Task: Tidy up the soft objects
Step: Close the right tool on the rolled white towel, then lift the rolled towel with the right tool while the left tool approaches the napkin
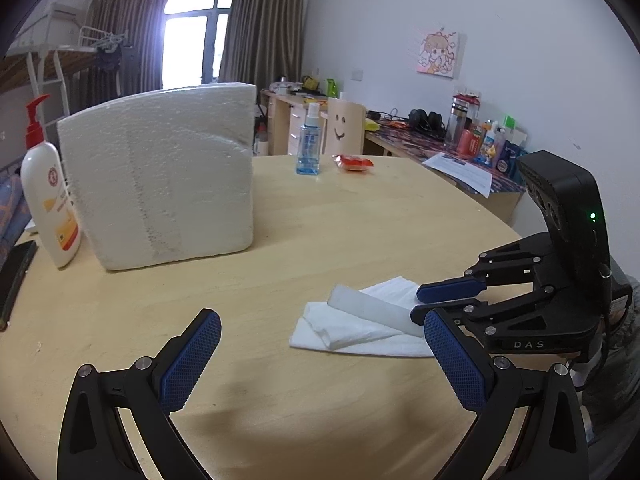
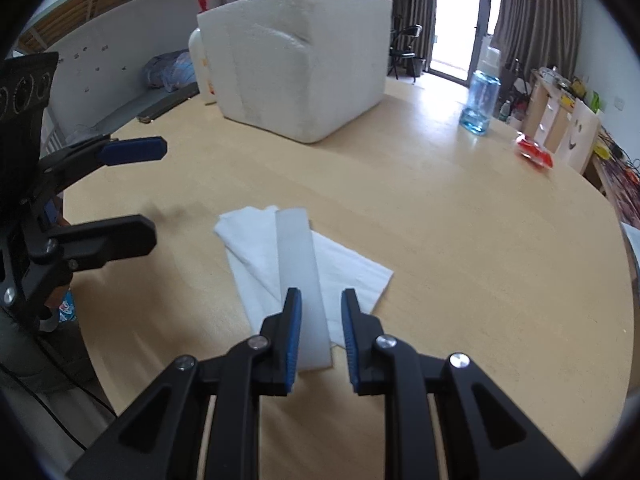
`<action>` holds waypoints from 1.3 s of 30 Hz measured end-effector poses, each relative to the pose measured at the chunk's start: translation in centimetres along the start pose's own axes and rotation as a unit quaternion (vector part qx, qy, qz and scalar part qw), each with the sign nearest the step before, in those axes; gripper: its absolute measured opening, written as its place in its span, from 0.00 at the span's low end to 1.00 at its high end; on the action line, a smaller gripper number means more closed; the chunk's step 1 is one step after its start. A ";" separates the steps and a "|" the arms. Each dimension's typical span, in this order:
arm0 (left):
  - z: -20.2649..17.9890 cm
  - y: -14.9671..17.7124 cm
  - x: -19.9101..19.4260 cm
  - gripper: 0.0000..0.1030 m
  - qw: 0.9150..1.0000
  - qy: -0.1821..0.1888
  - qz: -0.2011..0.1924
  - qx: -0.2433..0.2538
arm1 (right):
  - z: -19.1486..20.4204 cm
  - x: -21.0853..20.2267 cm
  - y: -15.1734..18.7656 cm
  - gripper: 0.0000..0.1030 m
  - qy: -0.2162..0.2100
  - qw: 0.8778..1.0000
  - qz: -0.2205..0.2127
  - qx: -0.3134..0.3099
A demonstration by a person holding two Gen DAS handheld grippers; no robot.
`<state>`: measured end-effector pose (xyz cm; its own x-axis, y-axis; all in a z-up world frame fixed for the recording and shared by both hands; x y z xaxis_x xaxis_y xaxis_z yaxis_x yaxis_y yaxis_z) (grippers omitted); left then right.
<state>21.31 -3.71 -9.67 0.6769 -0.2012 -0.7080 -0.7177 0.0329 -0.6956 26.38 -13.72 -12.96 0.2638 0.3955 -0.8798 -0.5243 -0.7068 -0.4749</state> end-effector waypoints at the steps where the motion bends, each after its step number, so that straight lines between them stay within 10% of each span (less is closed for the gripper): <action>1: 0.1 0.1 0.0 0.99 1.000 -0.001 0.000 -0.002 | 0.3 0.0 -0.1 0.23 -0.005 1.000 -0.001 -0.004; 39: -1.0 0.1 -0.9 0.99 1.000 -0.020 -0.008 0.013 | 2.0 -2.6 -0.1 0.22 -0.047 0.998 -0.048 0.012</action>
<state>20.47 -4.53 -8.93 0.6941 -0.1626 -0.7013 -0.7032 0.0554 -0.7088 24.12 -13.47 -10.60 0.2374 0.5140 -0.8243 -0.5192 -0.6501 -0.5549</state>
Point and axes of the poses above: each gripper's, at about its wrist camera, not at the fingertips, and x roughly the way its jaws point, z to its left, y to its underside, the point moved 8 cm from there along x, roughly the way its jaws point, and after that the axes turned 10 degrees about z, right-handed, at the moved point
